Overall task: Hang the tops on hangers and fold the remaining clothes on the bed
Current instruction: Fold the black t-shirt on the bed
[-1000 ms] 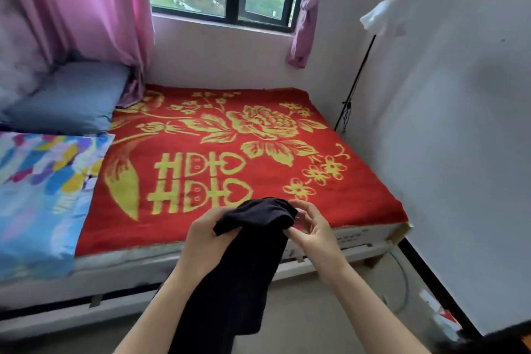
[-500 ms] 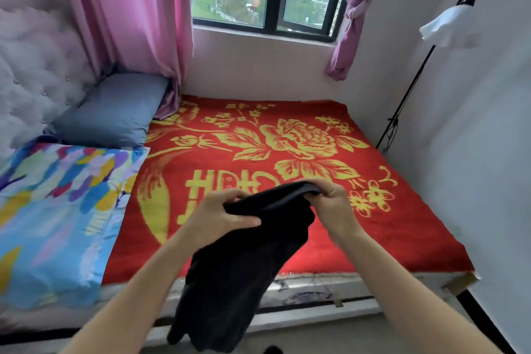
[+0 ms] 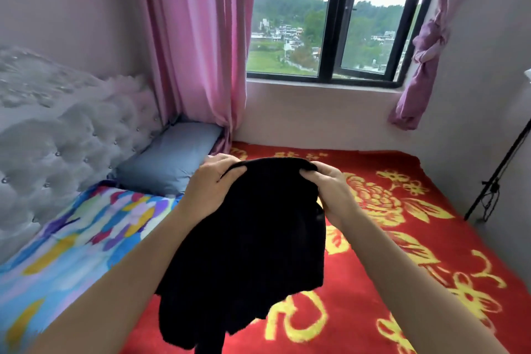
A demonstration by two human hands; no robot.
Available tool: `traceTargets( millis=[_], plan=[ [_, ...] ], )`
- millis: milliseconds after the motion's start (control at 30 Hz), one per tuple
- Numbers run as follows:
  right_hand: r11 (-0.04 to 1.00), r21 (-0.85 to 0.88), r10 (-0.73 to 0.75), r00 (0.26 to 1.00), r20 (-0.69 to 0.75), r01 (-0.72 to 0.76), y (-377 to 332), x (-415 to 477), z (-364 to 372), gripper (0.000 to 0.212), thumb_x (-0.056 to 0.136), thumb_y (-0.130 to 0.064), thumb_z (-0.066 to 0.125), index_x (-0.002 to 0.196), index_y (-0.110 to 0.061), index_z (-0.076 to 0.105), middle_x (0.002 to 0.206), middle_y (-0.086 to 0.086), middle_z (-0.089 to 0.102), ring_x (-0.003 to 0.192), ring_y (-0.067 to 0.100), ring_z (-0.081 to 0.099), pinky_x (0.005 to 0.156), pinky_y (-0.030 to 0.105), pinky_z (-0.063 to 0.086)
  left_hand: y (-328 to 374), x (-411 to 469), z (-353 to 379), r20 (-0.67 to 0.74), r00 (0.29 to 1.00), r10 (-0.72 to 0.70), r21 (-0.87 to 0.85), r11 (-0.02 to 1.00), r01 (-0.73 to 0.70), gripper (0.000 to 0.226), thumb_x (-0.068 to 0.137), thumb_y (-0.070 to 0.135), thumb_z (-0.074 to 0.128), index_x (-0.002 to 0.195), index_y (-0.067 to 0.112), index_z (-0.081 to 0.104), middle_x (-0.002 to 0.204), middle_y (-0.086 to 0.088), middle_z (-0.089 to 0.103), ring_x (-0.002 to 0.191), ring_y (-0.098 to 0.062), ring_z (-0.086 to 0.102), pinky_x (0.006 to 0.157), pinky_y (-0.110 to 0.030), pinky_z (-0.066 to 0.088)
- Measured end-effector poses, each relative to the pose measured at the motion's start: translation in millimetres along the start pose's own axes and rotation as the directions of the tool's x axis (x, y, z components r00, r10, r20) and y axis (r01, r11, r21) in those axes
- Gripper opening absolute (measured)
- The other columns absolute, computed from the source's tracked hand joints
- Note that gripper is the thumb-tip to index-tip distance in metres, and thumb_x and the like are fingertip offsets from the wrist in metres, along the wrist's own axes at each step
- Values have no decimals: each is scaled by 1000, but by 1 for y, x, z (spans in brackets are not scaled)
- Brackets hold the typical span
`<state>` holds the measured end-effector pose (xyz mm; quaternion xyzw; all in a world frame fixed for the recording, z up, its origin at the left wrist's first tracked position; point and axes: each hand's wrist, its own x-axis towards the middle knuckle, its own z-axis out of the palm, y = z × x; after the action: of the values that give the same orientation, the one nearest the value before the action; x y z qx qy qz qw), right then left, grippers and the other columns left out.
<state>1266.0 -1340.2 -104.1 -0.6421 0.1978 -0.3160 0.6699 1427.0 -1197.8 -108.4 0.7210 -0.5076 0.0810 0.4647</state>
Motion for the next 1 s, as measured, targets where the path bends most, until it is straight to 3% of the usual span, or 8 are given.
traceTargets(
  millis=[167, 333, 500, 567, 633, 733, 867, 1000],
  plan=[
    [974, -227, 16, 996, 89, 5, 49, 40, 6, 28, 88, 4, 49, 74, -16, 64, 67, -6, 60, 61, 8, 54, 59, 21, 42, -11, 8, 21, -80, 979, -187, -155, 973, 173, 24, 83, 24, 46, 96, 16, 65, 82, 16, 61, 75, 20, 53, 73, -2, 36],
    [936, -352, 35, 989, 146, 19, 120, 49, 10, 15, 90, -5, 53, 98, -15, 60, 95, 1, 60, 87, 18, 57, 75, 26, 46, -30, 9, 39, -54, 972, -229, -156, 963, 218, 16, 90, 7, 52, 95, 10, 68, 85, 21, 62, 79, 19, 55, 77, -1, 37],
    [834, -551, 175, 958, 228, -22, 190, 42, 4, 46, 86, -16, 64, 128, -23, 48, 109, -8, 58, 101, 9, 56, 79, 14, 45, -30, 35, 41, -95, 969, -229, -202, 957, 206, 17, 91, 5, 54, 91, 20, 62, 82, 20, 60, 74, 20, 54, 74, -1, 36],
    [761, -648, 210, 952, 224, -15, 212, 44, 0, 38, 86, -18, 63, 123, -22, 55, 106, -6, 64, 96, 11, 59, 81, 26, 50, -32, 44, 38, -104, 965, -241, -219, 952, 214, 19, 92, 4, 52, 90, 19, 63, 81, 19, 61, 72, 19, 54, 72, -2, 36],
    [693, -720, 252, 947, 197, -34, 223, 50, -1, 16, 89, -20, 58, 102, -17, 67, 94, -2, 69, 84, 12, 60, 78, 36, 49, -38, 54, 30, -126, 955, -268, -247, 941, 231, 21, 93, 4, 51, 86, 19, 64, 74, 25, 63, 69, 17, 54, 71, -3, 37],
    [730, -671, 288, 949, 126, -132, 214, 67, -6, 18, 95, -17, 51, 81, -10, 61, 78, 3, 63, 72, 15, 55, 62, 28, 43, -52, 68, 12, -168, 939, -300, -282, 927, 246, 26, 94, 9, 51, 80, 27, 63, 65, 29, 63, 67, 13, 54, 71, -9, 40],
    [852, -484, 178, 980, -91, -200, 162, 105, -27, 21, 99, -15, 42, 80, -13, 52, 71, 2, 53, 59, 11, 48, 47, 15, 34, -78, 82, -17, -230, 930, -288, -240, 943, 232, 19, 94, 11, 51, 83, 20, 63, 58, 29, 59, 59, 14, 50, 65, -9, 38],
    [870, -494, -113, 968, -223, -13, 90, 148, -41, 18, 98, -13, 44, 82, -12, 54, 70, 1, 53, 58, 11, 46, 48, 14, 35, -107, 95, -48, -226, 938, -265, -160, 959, 232, 16, 94, 6, 50, 92, 6, 66, 61, 20, 60, 56, 15, 49, 61, -4, 36]
  ],
)
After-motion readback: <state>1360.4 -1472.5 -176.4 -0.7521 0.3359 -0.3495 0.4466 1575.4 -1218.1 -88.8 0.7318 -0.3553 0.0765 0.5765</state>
